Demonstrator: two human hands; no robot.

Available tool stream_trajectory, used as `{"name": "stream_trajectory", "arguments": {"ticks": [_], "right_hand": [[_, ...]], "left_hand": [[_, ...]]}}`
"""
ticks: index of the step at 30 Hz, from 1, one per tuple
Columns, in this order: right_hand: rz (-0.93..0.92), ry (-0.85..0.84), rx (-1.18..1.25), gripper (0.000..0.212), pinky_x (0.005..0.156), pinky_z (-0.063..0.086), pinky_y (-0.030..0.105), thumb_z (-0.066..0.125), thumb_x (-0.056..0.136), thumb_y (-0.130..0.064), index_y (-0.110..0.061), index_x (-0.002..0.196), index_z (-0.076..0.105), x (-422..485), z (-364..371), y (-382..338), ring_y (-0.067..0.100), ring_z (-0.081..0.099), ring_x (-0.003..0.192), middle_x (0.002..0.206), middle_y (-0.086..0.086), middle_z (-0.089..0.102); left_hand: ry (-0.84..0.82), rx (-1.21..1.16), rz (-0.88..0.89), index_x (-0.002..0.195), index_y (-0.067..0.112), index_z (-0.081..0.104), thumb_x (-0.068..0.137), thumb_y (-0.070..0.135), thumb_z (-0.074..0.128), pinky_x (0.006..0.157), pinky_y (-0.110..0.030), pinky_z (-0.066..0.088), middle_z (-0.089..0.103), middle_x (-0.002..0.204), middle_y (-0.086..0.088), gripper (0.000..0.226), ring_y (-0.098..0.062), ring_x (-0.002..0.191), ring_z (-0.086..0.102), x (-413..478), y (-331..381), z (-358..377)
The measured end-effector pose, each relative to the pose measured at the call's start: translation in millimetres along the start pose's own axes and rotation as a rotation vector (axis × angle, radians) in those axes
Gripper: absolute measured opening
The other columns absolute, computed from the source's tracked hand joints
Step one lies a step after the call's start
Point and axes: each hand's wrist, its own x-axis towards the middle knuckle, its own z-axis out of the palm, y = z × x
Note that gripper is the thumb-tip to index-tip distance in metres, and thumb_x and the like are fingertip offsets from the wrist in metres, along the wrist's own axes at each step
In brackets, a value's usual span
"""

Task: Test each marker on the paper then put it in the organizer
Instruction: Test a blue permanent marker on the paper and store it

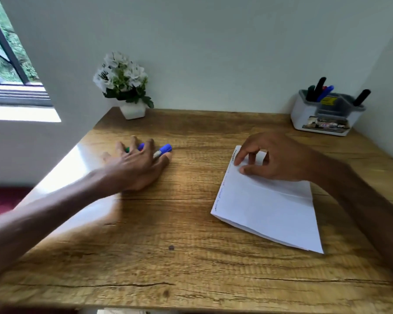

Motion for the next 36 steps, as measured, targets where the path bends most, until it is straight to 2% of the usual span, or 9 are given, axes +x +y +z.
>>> {"name": "stream_trajectory", "arguments": {"ticks": [6,11,20,23,26,29,32,34,36], "right_hand": [[-0.012,0.002,0.011,0.019,0.068,0.045,0.006,0.080,0.086,-0.032,-0.034,0.104,0.079,-2.3,-1.9,-2.7,0.000,0.064,0.091,0.104,-0.023,0.069],[-0.036,-0.020,0.068,0.018,0.069,0.060,0.030,0.079,0.087,-0.028,-0.035,0.104,0.079,-5.1,-4.5,-3.1,0.005,0.067,0.093,0.106,-0.019,0.070],[0.001,-0.034,0.094,0.019,0.072,0.059,0.024,0.080,0.087,-0.029,-0.036,0.105,0.078,-5.3,-6.0,6.1,0.005,0.065,0.098,0.112,-0.018,0.071],[0.027,-0.016,0.086,0.021,0.072,0.059,0.022,0.082,0.086,-0.031,-0.036,0.105,0.078,-5.6,-5.0,8.1,0.003,0.065,0.099,0.111,-0.018,0.072],[0.040,0.074,0.082,0.019,0.071,0.060,0.025,0.081,0.085,-0.029,-0.031,0.104,0.080,-5.0,-3.8,7.2,0.001,0.068,0.097,0.107,-0.016,0.075],[0.059,0.253,0.096,0.013,0.069,0.061,0.027,0.078,0.089,-0.026,-0.026,0.101,0.082,-4.2,-5.5,2.4,0.000,0.070,0.092,0.101,-0.016,0.077],[0.061,0.318,0.222,0.012,0.062,0.063,0.033,0.074,0.092,-0.022,-0.015,0.097,0.082,-3.8,-3.4,-6.6,0.003,0.074,0.080,0.090,-0.008,0.079],[0.072,0.296,0.385,0.018,0.058,0.064,0.038,0.069,0.095,-0.020,-0.006,0.095,0.080,-4.0,-0.7,-14.2,0.013,0.076,0.075,0.087,0.002,0.080],[0.096,0.271,0.562,0.029,0.060,0.064,0.040,0.063,0.097,-0.026,-0.002,0.098,0.078,-4.1,-0.4,-22.2,0.024,0.077,0.077,0.088,0.008,0.079]], "left_hand": [[0.097,0.010,0.208,0.152,0.023,0.025,0.103,0.062,0.021,0.114,-0.073,0.018,0.011,0.167,-0.018,0.062,-0.041,0.152,0.017,8.8,51.3,14.3],[0.149,-0.086,0.271,0.155,0.018,0.020,0.106,0.052,0.028,0.116,-0.074,0.012,0.009,0.166,-0.023,0.060,-0.043,0.153,0.010,20.8,98.6,20.2],[0.405,-0.135,0.300,0.113,0.021,0.062,0.099,0.048,0.052,0.120,-0.068,-0.002,0.009,0.167,-0.015,0.032,-0.033,0.156,-0.008,22.1,107.6,17.5],[0.493,-0.191,0.332,0.101,0.024,0.068,0.097,0.049,0.056,0.118,-0.061,0.007,0.021,0.163,-0.011,0.028,-0.029,0.154,0.003,18.2,101.4,11.4],[0.628,-0.322,0.363,0.101,0.028,0.070,0.097,0.052,0.056,0.098,-0.040,0.026,0.053,0.136,0.002,0.027,-0.019,0.134,0.035,12.2,93.6,-0.3],[0.452,-0.638,0.372,0.106,0.025,0.074,0.102,0.049,0.052,0.074,-0.018,0.042,0.070,0.091,0.012,0.033,0.000,0.090,0.063,7.1,88.1,-15.7],[0.144,-1.107,0.419,0.106,0.015,0.076,0.104,0.042,0.053,0.069,-0.019,0.054,0.078,0.090,0.005,0.035,-0.004,0.076,0.071,2.3,90.6,-22.8],[0.039,-1.213,0.455,0.104,0.005,0.073,0.104,0.036,0.054,0.060,-0.021,0.052,0.077,0.085,0.000,0.036,-0.007,0.067,0.066,-1.6,94.5,-21.6],[-0.033,-1.287,0.477,0.108,-0.002,0.070,0.102,0.029,0.059,0.062,-0.025,0.058,0.078,0.090,-0.010,0.033,-0.016,0.071,0.070,-6.8,98.8,-21.4]]}}
